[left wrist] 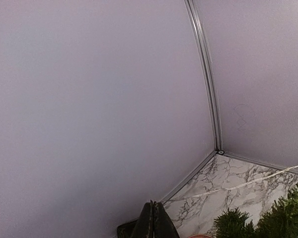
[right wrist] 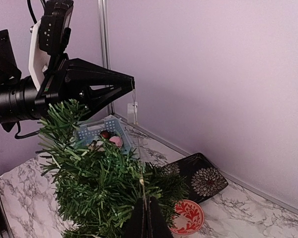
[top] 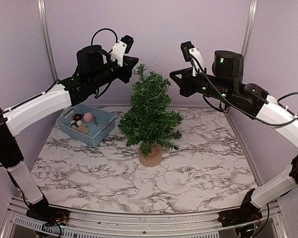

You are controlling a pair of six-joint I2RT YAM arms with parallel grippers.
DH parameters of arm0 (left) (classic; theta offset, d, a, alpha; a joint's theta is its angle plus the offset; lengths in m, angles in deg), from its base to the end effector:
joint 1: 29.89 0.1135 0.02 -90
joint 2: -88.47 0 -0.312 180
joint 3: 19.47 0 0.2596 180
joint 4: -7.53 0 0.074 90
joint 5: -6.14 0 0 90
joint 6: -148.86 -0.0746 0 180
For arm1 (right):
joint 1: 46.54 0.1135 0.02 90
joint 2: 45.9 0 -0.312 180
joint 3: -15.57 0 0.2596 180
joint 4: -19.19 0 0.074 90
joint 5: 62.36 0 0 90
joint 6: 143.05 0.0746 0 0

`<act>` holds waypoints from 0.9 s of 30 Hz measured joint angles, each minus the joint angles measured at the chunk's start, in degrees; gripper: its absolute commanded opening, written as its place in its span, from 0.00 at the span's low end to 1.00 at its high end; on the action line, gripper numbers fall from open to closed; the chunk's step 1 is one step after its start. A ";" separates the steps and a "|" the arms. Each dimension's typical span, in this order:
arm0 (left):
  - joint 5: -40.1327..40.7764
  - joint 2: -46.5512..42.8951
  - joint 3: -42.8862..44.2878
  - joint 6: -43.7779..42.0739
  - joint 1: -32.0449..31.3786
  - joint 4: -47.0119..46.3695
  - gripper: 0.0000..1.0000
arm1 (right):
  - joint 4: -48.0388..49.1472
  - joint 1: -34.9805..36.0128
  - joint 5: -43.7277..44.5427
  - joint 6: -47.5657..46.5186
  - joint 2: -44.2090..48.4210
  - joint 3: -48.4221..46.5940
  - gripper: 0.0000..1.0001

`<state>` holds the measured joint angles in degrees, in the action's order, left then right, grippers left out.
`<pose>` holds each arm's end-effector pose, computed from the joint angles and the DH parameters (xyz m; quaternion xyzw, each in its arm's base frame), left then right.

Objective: Decorate the small christmas tree

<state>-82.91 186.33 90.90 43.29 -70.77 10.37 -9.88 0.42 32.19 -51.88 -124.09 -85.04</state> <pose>0.3506 -0.3018 0.5038 0.2994 0.5713 -0.1622 0.7468 0.2388 0.2470 0.5007 -0.2660 0.6978 0.2438 0.6187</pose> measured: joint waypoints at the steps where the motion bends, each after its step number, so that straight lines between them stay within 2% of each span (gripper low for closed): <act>1: -0.37 0.00 -0.37 0.13 0.09 0.00 0.00 | -0.22 0.00 0.09 0.33 0.15 0.70 0.02; 11: -2.51 0.00 -3.65 1.25 0.35 0.07 0.00 | -1.14 -0.07 1.27 2.45 3.69 8.24 0.03; 21: -2.47 0.59 -4.44 1.75 0.39 0.70 0.00 | -0.66 -5.92 1.64 6.86 3.30 8.70 0.03; 27: -1.31 0.59 -5.90 2.38 0.59 1.64 0.00 | -0.74 -7.10 0.24 8.28 1.05 8.81 0.02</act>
<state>-84.22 186.92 85.00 45.67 -70.18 12.01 -10.62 -6.68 32.43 -43.60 -123.04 -76.23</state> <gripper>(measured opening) 0.001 0.030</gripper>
